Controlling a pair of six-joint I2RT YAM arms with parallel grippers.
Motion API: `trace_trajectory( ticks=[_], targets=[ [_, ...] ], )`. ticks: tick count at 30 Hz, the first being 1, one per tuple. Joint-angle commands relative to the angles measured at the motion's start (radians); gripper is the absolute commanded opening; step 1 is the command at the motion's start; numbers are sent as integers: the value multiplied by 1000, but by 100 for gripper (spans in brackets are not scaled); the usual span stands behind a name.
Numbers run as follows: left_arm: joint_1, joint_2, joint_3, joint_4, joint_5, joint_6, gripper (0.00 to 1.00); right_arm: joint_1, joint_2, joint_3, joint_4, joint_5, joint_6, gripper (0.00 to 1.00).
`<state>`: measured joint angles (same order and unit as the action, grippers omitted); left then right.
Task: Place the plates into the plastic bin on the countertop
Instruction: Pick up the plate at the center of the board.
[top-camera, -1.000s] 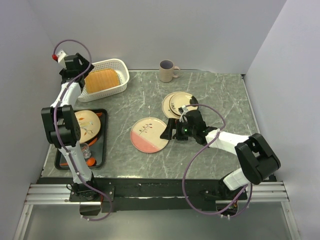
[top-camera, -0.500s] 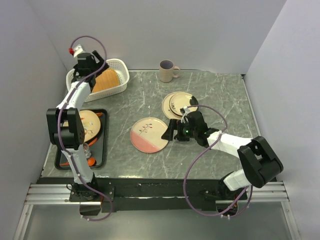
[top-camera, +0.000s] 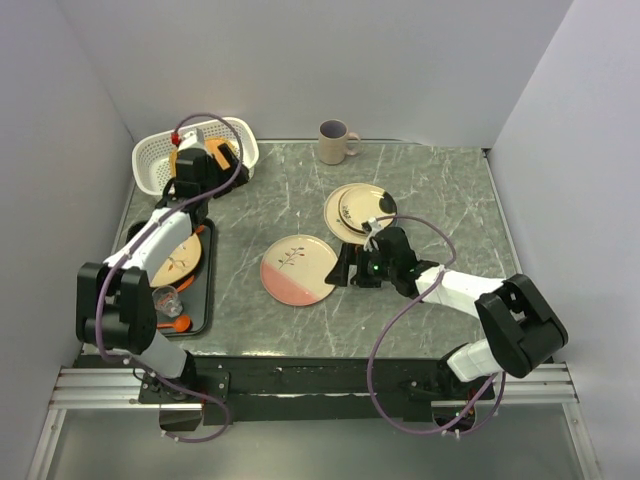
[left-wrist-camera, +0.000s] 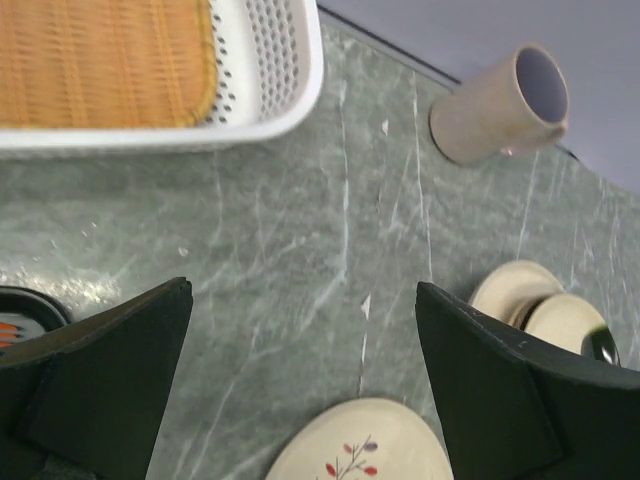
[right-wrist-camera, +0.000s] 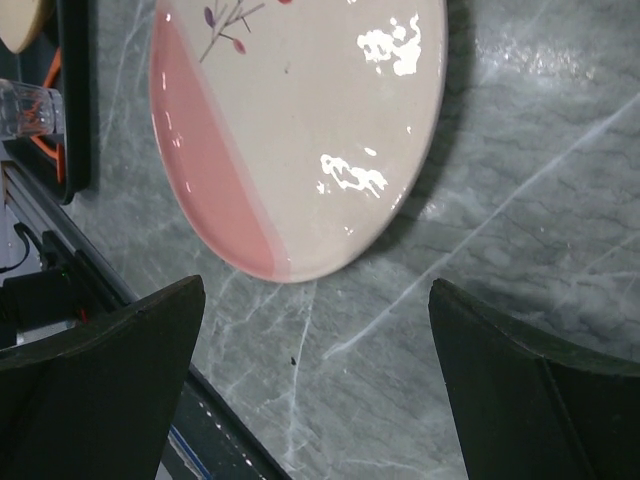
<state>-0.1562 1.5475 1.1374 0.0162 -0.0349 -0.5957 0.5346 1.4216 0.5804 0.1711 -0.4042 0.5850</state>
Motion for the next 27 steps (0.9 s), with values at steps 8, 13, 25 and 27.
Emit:
trace_trajectory(
  ticks=[8,13,25,27],
  targets=[
    [-72,-56,-171,56,107,-38,98,10,-36,-28,48,42,16,100],
    [-95,-33,-225,85,119,-64,98,10,-26,-24,54,62,22,100],
    [-106,-13,-355,162,202,-87,96,10,74,13,77,77,59,80],
    [-106,-13,-386,188,228,-87,96,10,85,18,74,85,65,78]
  ],
)
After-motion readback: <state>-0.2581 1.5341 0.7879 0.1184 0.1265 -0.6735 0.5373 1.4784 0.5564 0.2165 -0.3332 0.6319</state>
